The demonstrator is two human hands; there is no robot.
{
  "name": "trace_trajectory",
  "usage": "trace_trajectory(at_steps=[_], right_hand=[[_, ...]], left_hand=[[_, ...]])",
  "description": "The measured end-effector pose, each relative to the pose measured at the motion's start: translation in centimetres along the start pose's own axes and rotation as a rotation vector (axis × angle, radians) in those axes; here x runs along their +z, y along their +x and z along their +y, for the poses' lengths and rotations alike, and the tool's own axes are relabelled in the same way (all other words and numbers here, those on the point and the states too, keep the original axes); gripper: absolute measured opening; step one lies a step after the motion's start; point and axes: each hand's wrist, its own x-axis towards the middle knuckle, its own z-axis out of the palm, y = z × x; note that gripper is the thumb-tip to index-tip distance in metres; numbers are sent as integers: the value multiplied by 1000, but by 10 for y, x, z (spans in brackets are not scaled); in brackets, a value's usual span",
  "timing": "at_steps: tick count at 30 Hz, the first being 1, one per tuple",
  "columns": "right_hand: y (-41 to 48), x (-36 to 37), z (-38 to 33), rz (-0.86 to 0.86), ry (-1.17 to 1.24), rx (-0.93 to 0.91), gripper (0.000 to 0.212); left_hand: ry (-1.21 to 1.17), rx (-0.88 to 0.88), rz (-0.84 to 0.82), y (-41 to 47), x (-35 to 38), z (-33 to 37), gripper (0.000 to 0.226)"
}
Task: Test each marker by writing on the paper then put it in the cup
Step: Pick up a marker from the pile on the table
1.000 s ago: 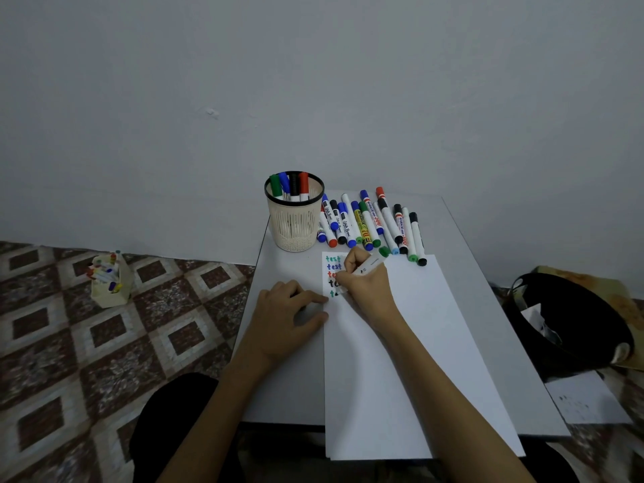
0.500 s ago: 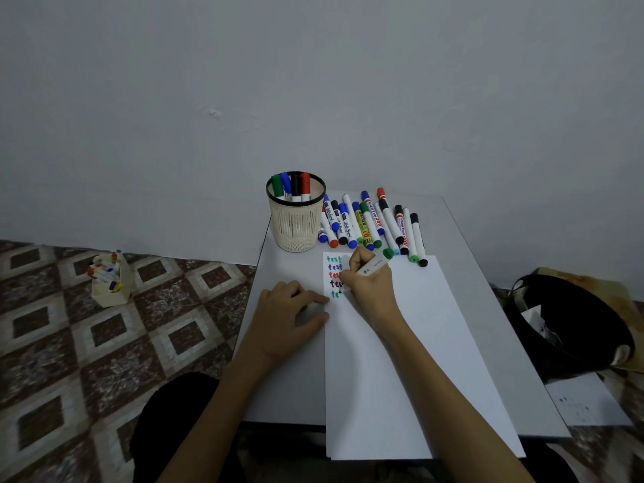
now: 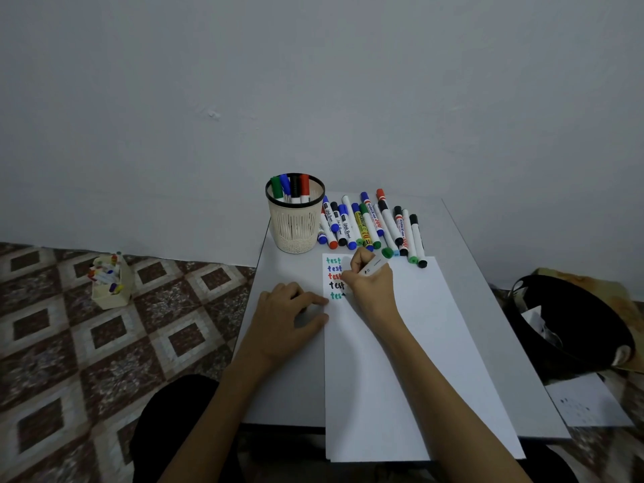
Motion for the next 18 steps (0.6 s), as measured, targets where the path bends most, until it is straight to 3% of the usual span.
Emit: trace_trajectory(at_steps=[9, 13, 18], right_hand=[[0, 0, 2, -25, -9, -6, 31], [1, -2, 1, -32, 44, 17, 31], [2, -14, 0, -68, 599, 7, 24]], left_hand=[[10, 21, -2, 0, 1, 0, 47], [-40, 16, -5, 1, 1, 0, 57], [-241, -49, 47, 0, -2, 1, 53]])
